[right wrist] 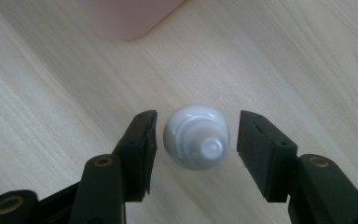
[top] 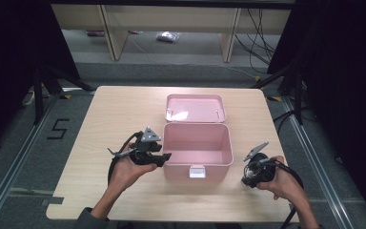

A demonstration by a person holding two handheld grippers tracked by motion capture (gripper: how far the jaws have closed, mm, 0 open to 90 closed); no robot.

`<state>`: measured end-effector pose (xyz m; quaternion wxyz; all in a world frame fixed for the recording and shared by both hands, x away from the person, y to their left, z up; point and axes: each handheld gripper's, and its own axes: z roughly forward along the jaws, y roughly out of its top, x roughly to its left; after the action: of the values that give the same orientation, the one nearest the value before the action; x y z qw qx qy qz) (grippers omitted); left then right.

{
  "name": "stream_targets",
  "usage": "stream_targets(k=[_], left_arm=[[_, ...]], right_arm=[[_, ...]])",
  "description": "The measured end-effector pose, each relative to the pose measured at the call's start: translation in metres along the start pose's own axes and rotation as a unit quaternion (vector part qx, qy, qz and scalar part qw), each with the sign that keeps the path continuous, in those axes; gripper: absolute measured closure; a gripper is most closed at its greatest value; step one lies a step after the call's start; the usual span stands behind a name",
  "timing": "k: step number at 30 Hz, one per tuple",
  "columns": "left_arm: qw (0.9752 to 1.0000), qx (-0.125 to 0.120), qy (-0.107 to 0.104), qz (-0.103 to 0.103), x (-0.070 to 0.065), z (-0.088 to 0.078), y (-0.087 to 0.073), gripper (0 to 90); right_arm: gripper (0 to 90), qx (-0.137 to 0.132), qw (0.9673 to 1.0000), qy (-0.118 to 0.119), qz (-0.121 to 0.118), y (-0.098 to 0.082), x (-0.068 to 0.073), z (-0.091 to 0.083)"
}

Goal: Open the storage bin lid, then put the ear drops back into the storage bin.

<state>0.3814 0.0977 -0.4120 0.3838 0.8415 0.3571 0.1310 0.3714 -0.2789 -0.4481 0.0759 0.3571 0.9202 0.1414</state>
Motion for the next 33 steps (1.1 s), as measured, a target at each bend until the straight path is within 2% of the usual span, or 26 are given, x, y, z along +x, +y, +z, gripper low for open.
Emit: stream_targets(k=[5, 8, 9, 12, 13, 15, 17, 19, 20, 21, 29, 31, 33], left_arm=[[1.0000, 0.000, 0.001, 0.001, 0.000, 0.000, 0.000, 51.8], [1.0000, 0.000, 0.002, 0.001, 0.000, 0.000, 0.000, 51.8], [1.0000, 0.001, 0.001, 0.002, 0.000, 0.000, 0.000, 51.8], [1.0000, 0.001, 0.002, 0.002, 0.000, 0.000, 0.000, 51.8], [1.0000, 0.002, 0.002, 0.002, 0.000, 0.000, 0.000, 51.8], [1.0000, 0.003, 0.003, 0.003, 0.000, 0.000, 0.000, 51.8], [1.0000, 0.001, 0.006, 0.001, -0.001, 0.000, 0.000, 51.8], [1.0000, 0.003, 0.007, 0.003, -0.001, 0.000, 0.000, 51.8], [1.0000, 0.003, 0.005, 0.003, -0.001, 0.000, 0.000, 51.8], [0.9999, 0.003, 0.008, 0.005, -0.001, 0.000, 0.000, 51.8], [0.9999, 0.004, 0.009, 0.005, -0.001, 0.000, 0.001, 51.9], [0.9999, 0.004, 0.010, 0.005, -0.001, 0.000, 0.001, 51.9], [0.9999, 0.004, 0.010, 0.005, -0.001, 0.000, 0.001, 51.9]], right_arm=[[51.1, 0.001, 1.0000, 0.001, -0.006, 0.001, -0.001, 0.002], [53.0, 0.005, 1.0000, 0.000, 0.000, 0.001, 0.001, 0.003], [54.7, 0.004, 1.0000, 0.001, -0.007, 0.002, 0.000, 0.004], [58.7, 0.015, 0.9999, 0.005, 0.000, 0.003, 0.003, 0.005], [59.8, 0.013, 0.9999, -0.002, -0.009, 0.003, 0.002, 0.005], [60.1, 0.015, 0.9998, -0.002, -0.012, 0.003, 0.002, 0.004], [60.1, 0.020, 0.9998, -0.002, -0.005, 0.004, 0.004, 0.004], [60.2, 0.018, 0.9997, -0.005, -0.015, 0.004, 0.004, 0.004], [60.2, 0.025, 0.9997, -0.006, -0.005, 0.005, 0.005, 0.003], [60.2, 0.019, 0.9997, -0.008, -0.016, 0.005, 0.005, 0.002], [60.2, 0.003, 0.9998, -0.006, -0.020, 0.008, 0.002, -0.011], [60.2, 0.001, 0.9999, -0.005, -0.009, 0.009, 0.003, -0.013], [60.2, -0.002, 0.9998, -0.002, -0.021, 0.011, 0.002, -0.014]])
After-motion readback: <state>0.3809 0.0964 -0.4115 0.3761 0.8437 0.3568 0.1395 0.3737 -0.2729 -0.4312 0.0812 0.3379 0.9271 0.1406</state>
